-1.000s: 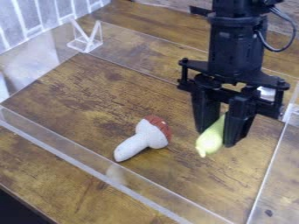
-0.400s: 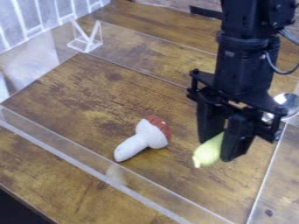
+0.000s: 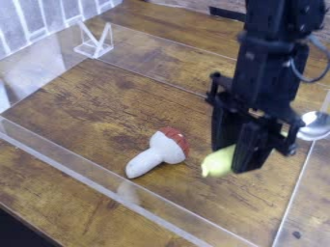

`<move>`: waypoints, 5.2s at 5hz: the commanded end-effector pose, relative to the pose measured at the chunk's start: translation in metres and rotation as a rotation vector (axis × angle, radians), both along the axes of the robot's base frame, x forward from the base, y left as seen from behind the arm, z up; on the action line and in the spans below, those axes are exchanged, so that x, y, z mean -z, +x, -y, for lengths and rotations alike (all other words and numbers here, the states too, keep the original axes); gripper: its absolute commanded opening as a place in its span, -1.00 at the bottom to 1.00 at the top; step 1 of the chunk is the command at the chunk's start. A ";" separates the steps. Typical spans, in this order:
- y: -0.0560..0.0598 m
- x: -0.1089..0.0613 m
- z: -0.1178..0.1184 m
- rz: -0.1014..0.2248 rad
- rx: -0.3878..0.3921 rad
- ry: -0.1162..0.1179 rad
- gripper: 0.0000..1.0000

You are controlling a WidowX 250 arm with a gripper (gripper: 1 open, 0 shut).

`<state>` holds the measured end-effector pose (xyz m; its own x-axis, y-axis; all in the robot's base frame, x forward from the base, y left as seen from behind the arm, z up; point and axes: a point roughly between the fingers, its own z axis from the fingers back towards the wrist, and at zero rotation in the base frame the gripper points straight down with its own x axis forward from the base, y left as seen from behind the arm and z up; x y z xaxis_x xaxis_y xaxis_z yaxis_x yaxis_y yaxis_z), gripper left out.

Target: Move the green spoon to the left

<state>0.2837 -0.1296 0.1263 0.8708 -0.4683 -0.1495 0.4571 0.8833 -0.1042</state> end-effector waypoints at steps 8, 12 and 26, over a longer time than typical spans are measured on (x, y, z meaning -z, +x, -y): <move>0.056 -0.029 -0.084 0.104 -0.385 0.124 -1.00; 0.094 -0.021 -0.088 0.148 -0.474 0.127 -1.00; 0.099 -0.059 -0.101 0.223 -0.462 0.108 -1.00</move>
<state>0.3869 -0.0352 0.1388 0.9956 -0.0259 -0.0902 0.0314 0.9977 0.0598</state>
